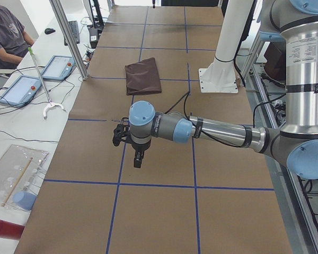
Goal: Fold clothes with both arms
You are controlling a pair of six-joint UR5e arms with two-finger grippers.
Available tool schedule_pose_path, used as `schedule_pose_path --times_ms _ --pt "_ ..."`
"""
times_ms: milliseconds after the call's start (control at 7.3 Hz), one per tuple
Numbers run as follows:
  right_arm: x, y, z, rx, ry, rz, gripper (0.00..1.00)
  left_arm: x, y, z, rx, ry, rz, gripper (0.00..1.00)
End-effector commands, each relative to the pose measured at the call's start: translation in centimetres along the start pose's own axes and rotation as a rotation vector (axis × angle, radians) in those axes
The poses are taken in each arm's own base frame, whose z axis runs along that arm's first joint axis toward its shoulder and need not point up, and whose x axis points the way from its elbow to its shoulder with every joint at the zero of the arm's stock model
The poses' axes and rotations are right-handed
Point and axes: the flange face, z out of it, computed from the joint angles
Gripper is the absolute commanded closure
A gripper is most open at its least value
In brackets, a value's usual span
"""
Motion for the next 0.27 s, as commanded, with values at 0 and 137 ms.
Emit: schedule_pose_path --times_ms 0,137 --pt "0.23 0.02 0.3 -0.006 0.003 0.004 0.0 0.35 -0.08 -0.32 0.004 0.001 0.005 0.0" --pt "0.05 0.01 0.14 -0.003 0.001 0.0 0.0 0.64 -0.14 -0.45 0.005 0.016 0.007 0.0"
